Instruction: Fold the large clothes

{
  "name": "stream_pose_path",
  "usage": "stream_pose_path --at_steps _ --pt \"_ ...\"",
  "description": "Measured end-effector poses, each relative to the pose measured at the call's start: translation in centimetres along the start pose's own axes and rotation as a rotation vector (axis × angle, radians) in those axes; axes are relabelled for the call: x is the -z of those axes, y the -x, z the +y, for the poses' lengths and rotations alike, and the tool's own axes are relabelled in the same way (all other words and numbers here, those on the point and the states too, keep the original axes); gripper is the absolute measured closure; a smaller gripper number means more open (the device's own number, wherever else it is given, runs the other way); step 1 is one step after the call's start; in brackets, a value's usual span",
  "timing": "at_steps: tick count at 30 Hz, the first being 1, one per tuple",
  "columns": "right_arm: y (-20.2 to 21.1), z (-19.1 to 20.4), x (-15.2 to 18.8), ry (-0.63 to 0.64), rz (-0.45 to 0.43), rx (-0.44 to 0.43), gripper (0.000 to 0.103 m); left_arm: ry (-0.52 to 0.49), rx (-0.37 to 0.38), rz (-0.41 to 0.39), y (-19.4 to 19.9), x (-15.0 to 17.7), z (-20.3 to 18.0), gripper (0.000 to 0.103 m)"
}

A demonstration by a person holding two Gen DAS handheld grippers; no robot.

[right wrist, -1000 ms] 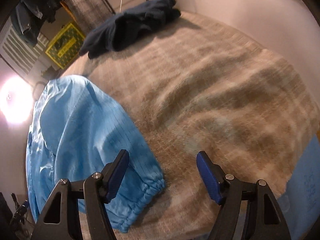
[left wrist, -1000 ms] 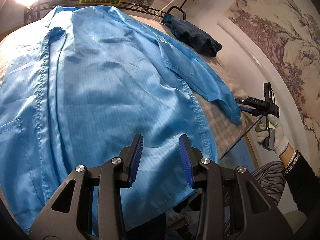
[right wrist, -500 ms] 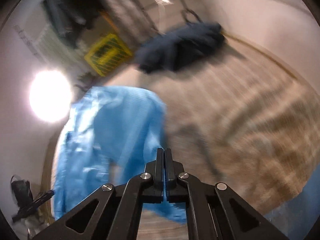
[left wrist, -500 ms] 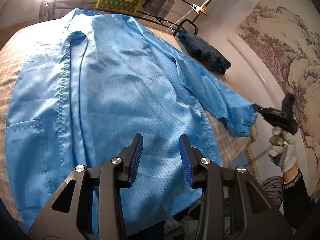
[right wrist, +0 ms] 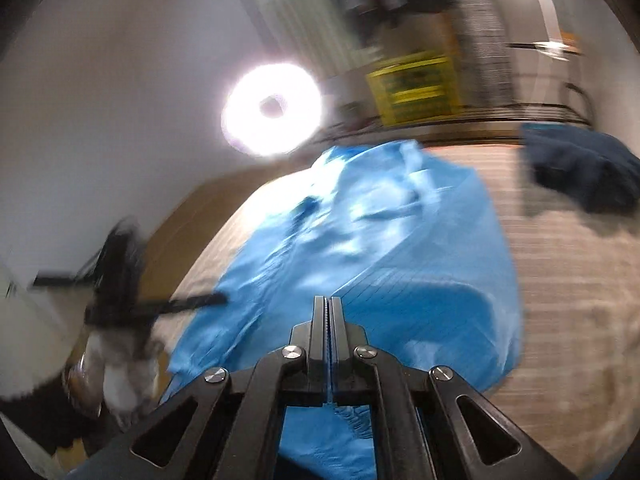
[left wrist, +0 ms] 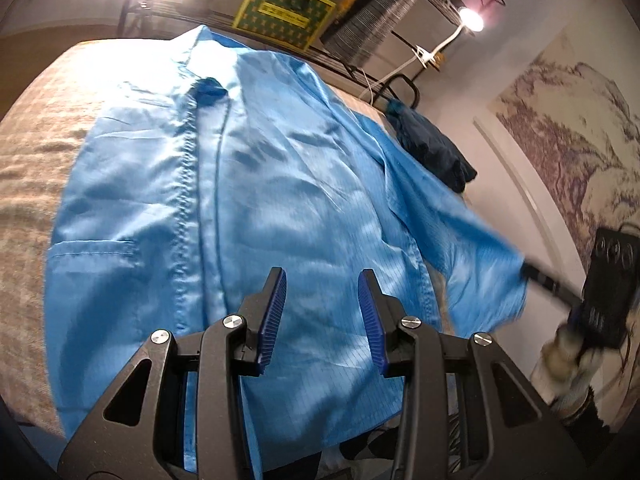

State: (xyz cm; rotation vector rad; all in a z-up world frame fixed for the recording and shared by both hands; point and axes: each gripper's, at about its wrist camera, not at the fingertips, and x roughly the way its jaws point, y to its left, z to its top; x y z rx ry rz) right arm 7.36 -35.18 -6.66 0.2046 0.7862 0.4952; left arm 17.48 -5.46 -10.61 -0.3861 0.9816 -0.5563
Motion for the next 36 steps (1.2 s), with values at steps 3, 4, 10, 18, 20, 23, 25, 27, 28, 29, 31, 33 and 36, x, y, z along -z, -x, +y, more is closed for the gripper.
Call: stream_pose_path --at_steps 3,4,10,18,20,23,25,27,28,29,31,33,36 --pt "-3.3 4.0 1.6 0.093 0.098 -0.092 0.103 0.016 -0.009 -0.015 0.5 -0.2 0.7 0.066" --pt "-4.8 5.7 2.5 0.148 0.146 -0.114 0.103 0.019 -0.012 -0.014 0.5 -0.2 0.9 0.066" --pt "-10.7 10.4 7.2 0.329 0.350 -0.157 0.103 0.022 -0.032 0.000 0.4 0.3 1.4 0.066" --pt "-10.9 10.6 8.8 0.362 0.445 -0.281 0.082 0.037 -0.049 0.064 -0.9 1.4 2.1 0.066" --pt "-9.4 10.1 8.5 0.351 0.415 -0.302 0.056 0.041 -0.040 0.092 -1.4 2.1 2.1 0.066" --pt "-6.8 8.4 7.1 0.308 0.347 -0.371 0.056 0.025 -0.050 0.148 -2.6 3.4 1.8 0.058" --pt "-4.9 6.4 5.5 0.262 0.273 -0.391 0.056 0.011 -0.063 0.187 -3.5 4.2 1.7 0.057" --pt "-3.9 3.8 3.7 0.194 0.206 -0.357 0.056 0.000 -0.078 0.228 -4.6 5.0 1.5 0.057" --pt "-3.7 2.1 2.6 0.142 0.174 -0.334 0.056 -0.005 -0.086 0.240 -5.0 5.3 1.4 0.057" --pt "-3.5 0.5 1.7 0.095 0.146 -0.308 0.056 -0.008 -0.097 0.250 -5.5 5.5 1.3 0.057" --pt "-3.8 -2.9 -0.4 0.008 0.090 -0.205 0.056 -0.012 -0.108 0.266 -6.3 5.8 1.2 0.057" --pt "-4.7 -6.3 -2.4 -0.085 0.061 -0.112 0.056 -0.029 -0.129 0.270 -6.8 6.0 1.0 0.057" --pt "-6.8 -11.0 -4.7 -0.190 0.044 -0.005 0.056 -0.040 -0.152 0.249 -7.0 5.7 0.7 0.057"
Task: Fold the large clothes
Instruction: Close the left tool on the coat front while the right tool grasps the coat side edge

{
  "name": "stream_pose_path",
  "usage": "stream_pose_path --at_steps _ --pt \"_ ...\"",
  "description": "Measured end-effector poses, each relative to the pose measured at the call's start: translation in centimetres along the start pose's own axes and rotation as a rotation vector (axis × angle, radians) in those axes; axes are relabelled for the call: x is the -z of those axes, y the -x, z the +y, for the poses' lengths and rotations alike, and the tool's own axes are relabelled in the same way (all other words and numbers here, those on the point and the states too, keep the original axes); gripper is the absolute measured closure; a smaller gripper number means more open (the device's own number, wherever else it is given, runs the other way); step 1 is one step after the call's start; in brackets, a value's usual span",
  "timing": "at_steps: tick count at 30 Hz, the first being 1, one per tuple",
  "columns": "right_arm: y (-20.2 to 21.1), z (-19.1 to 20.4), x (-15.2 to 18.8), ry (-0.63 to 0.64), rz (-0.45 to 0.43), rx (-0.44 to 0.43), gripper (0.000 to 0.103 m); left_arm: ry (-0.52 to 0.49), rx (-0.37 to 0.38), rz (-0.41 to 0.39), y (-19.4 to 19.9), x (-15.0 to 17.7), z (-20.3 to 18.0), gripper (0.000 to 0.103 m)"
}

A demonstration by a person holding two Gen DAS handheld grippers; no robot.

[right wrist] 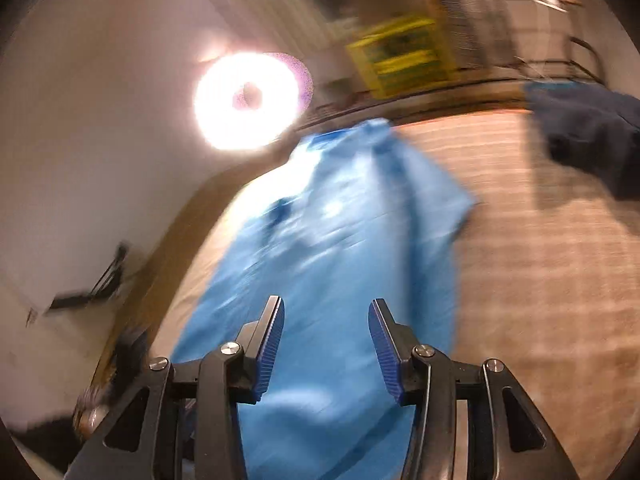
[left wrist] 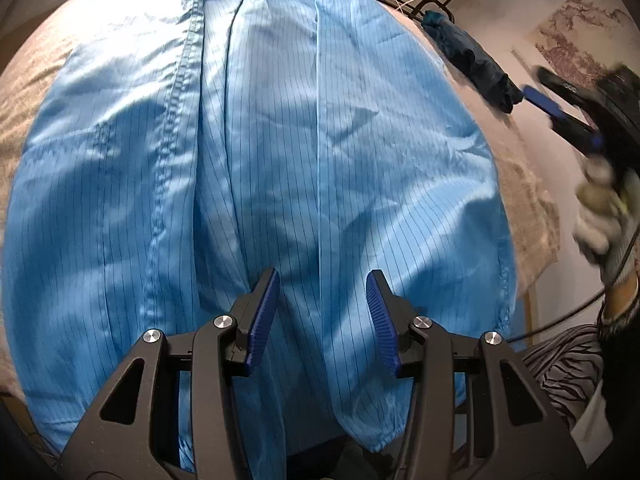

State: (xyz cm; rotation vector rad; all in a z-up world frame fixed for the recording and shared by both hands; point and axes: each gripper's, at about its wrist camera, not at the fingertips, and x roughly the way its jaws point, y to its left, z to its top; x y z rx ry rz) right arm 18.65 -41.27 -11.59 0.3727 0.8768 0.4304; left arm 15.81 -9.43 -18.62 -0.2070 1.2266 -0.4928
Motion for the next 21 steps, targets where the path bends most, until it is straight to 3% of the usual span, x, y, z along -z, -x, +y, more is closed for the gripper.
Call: stream_pose_path --at_steps 4,9,11,12,13,15,20,21 --pt "-3.5 -6.0 -3.4 -0.181 0.008 0.026 0.056 0.027 0.009 -0.008 -0.4 -0.5 0.3 0.057" --pt "-7.2 -9.8 -5.9 -0.278 0.017 0.025 0.061 0.031 0.042 -0.013 -0.5 -1.1 0.4 0.058" --pt "-8.9 -10.5 -6.6 -0.277 0.035 0.042 0.064 0.048 0.075 -0.003 -0.8 -1.3 0.4 0.072" --pt "-9.4 -10.8 -6.7 -0.271 0.044 0.052 0.065 0.043 0.087 0.012 -1.1 -1.3 0.2 0.086" --pt "-10.2 -10.8 -6.6 -0.263 0.056 0.064 0.067 0.033 0.088 0.018 -1.3 -1.3 0.0 0.093" --pt "-11.4 -10.9 -6.9 -0.242 0.075 0.088 0.072 0.011 0.094 0.024 -1.6 -1.3 -0.5 0.098" --pt "-12.4 -10.6 -7.5 -0.188 0.083 0.141 0.100 -0.024 0.110 0.008 -0.8 -0.7 -1.2 0.103" --pt "-12.4 -10.5 -7.6 -0.176 0.078 0.155 0.100 -0.026 0.107 0.001 -0.4 -0.4 -1.0 0.103"
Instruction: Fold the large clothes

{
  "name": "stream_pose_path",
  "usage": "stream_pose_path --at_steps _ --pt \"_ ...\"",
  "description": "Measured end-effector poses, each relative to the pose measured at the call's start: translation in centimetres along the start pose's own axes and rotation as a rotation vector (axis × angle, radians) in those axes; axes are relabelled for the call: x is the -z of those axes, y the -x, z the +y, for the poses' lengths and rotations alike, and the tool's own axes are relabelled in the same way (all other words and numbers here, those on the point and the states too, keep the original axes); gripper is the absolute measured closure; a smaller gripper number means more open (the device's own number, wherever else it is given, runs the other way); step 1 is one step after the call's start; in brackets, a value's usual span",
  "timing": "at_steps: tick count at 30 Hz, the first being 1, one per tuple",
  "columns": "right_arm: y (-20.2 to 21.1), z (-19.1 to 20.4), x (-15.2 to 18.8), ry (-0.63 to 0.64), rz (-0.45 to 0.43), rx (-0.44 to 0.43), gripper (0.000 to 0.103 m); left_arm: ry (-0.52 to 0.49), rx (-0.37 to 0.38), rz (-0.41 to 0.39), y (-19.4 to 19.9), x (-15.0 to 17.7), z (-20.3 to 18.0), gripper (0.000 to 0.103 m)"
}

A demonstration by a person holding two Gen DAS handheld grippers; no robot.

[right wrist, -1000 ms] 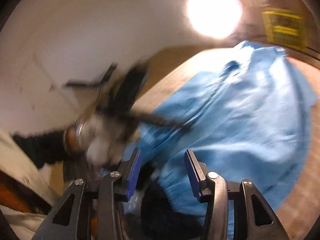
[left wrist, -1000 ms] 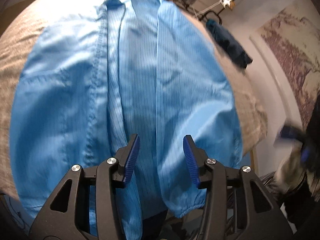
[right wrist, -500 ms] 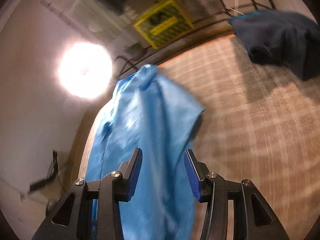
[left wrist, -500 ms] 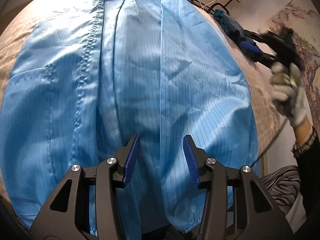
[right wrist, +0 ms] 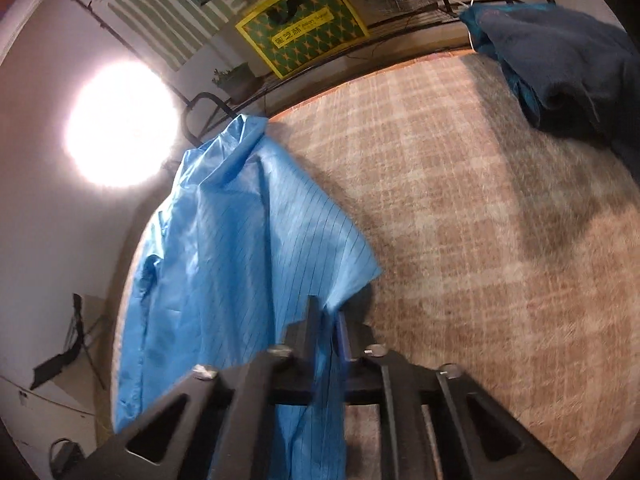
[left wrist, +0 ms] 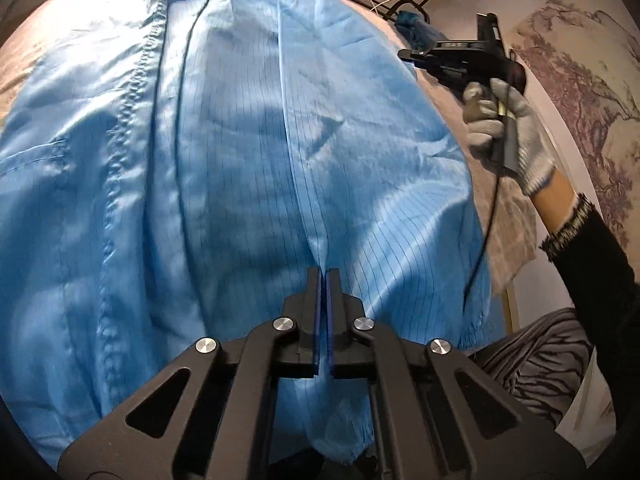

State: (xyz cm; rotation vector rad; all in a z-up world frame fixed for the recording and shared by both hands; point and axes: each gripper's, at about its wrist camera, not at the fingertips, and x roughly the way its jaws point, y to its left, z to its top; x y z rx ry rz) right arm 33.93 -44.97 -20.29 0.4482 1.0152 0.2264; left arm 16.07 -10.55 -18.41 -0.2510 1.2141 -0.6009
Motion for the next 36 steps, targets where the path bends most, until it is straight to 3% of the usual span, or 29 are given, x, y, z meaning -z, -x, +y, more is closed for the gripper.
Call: stream_pose_path --at_steps 5,9,13,16,18,19,20,23,27,32,36 --pt "-0.1 0.7 -0.7 0.056 -0.033 0.029 0.103 0.045 -0.044 -0.037 2.2 1.7 1.6 0.103" --pt "-0.2 1.8 -1.4 0.095 -0.059 0.056 0.103 0.101 -0.019 -0.010 1.4 2.7 2.2 0.103" --pt "-0.7 1.7 -2.1 0.075 -0.074 0.081 0.103 -0.019 -0.056 -0.011 1.1 2.7 -0.7 0.103" --pt "-1.9 1.6 -1.9 0.111 -0.005 0.114 0.103 -0.033 -0.103 -0.012 1.0 2.5 -1.0 0.103" --pt "-1.9 2.3 -1.7 0.162 0.055 0.093 0.096 0.007 -0.074 0.010 1.1 1.9 -0.4 0.103" --pt "-1.6 2.5 -1.6 0.176 0.075 0.092 0.077 0.017 -0.072 0.006 1.5 1.8 0.0 0.103" --pt "-0.9 3.0 -1.6 0.193 0.093 0.075 0.067 0.019 -0.076 -0.005 1.9 1.5 0.1 0.103" --pt "2.0 4.6 -1.6 0.265 0.084 0.046 0.067 0.026 -0.079 -0.046 3.4 1.0 0.6 0.102" --pt "4.0 5.4 -3.8 0.217 0.045 -0.095 0.067 0.086 -0.050 -0.090 4.8 -0.1 1.9 0.102" --pt "1.9 7.7 -9.1 0.161 0.028 -0.124 0.067 0.164 0.005 -0.133 6.0 -2.2 3.4 0.102" --pt "-3.0 8.8 -13.3 0.094 0.024 -0.171 0.070 0.236 0.013 -0.143 5.9 -3.2 5.3 0.102"
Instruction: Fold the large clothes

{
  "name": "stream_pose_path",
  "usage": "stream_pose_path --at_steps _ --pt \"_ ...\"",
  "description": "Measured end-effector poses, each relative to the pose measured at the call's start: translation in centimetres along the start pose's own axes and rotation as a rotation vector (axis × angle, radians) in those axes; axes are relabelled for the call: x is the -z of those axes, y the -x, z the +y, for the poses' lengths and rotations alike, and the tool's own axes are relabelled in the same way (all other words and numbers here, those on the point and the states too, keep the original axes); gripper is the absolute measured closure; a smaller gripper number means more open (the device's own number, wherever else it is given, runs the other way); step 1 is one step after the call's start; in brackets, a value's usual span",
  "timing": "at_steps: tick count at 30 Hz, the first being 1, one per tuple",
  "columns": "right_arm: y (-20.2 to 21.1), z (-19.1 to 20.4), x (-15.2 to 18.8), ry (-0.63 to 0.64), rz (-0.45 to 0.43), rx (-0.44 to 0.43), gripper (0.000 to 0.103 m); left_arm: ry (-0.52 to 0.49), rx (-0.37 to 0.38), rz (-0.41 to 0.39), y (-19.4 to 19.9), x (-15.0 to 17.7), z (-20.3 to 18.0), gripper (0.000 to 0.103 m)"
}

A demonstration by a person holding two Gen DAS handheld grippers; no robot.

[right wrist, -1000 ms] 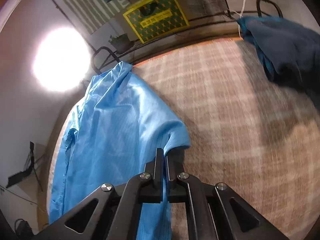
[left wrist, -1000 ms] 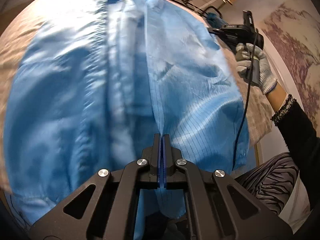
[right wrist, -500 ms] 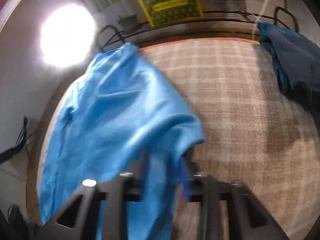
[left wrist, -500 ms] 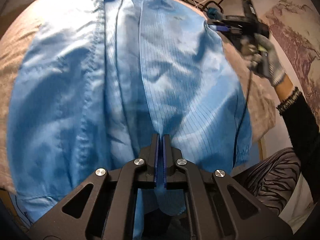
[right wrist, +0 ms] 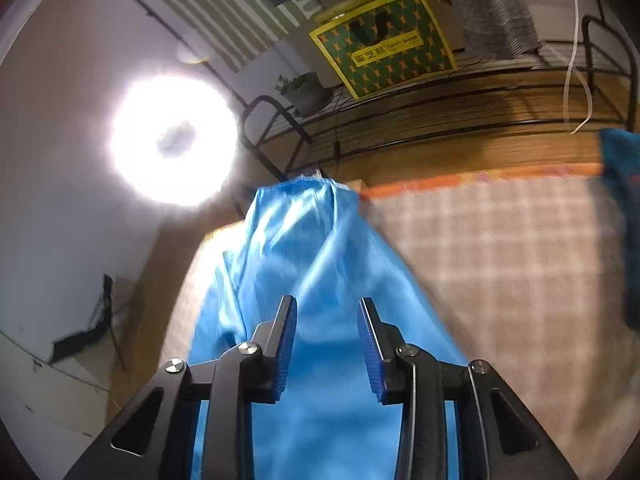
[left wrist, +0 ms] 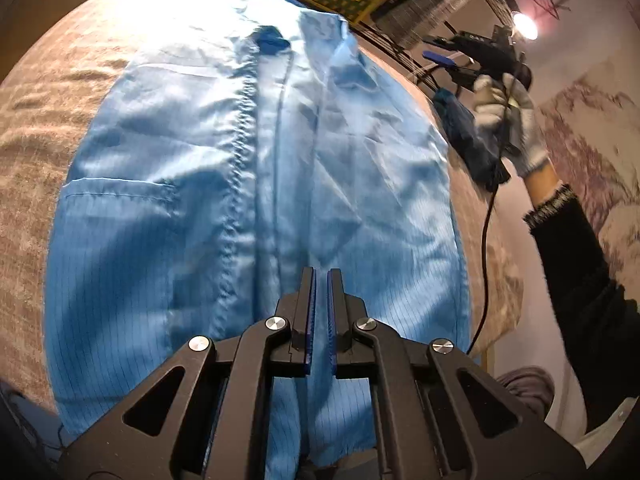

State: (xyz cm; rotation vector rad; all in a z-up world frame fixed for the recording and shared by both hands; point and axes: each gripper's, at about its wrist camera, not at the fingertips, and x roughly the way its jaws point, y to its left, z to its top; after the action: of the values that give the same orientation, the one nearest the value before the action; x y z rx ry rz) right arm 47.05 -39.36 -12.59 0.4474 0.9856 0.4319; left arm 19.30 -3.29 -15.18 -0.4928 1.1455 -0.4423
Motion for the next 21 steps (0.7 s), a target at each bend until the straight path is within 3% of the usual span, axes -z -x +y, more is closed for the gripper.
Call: stream_pose_path --at_steps 4,10,15,17,19,21 --pt "-6.5 -1.7 -3.0 -0.122 0.003 -0.086 0.070 0.080 -0.008 -0.017 -0.2 -1.2 1.9 0.102" --pt "-13.7 -4.7 -5.0 -0.279 0.004 -0.123 0.066 0.121 -0.008 -0.007 -1.3 -2.2 2.9 0.102" --pt "-17.2 -7.3 -5.4 -0.418 -0.001 -0.244 0.069 0.107 -0.013 -0.004 -1.8 -2.7 2.8 0.102" --pt "-18.1 -8.1 -5.2 -0.476 -0.012 -0.306 0.075 0.110 -0.018 -0.010 -1.7 -2.7 2.8 0.102" --pt "-18.5 -8.9 -5.1 -0.538 -0.040 -0.390 0.073 0.110 -0.023 -0.011 -1.6 -2.7 2.9 0.102" --pt "-18.6 -8.9 -5.1 -0.551 -0.056 -0.412 0.073 0.114 -0.019 -0.006 -1.8 -2.7 3.0 0.102"
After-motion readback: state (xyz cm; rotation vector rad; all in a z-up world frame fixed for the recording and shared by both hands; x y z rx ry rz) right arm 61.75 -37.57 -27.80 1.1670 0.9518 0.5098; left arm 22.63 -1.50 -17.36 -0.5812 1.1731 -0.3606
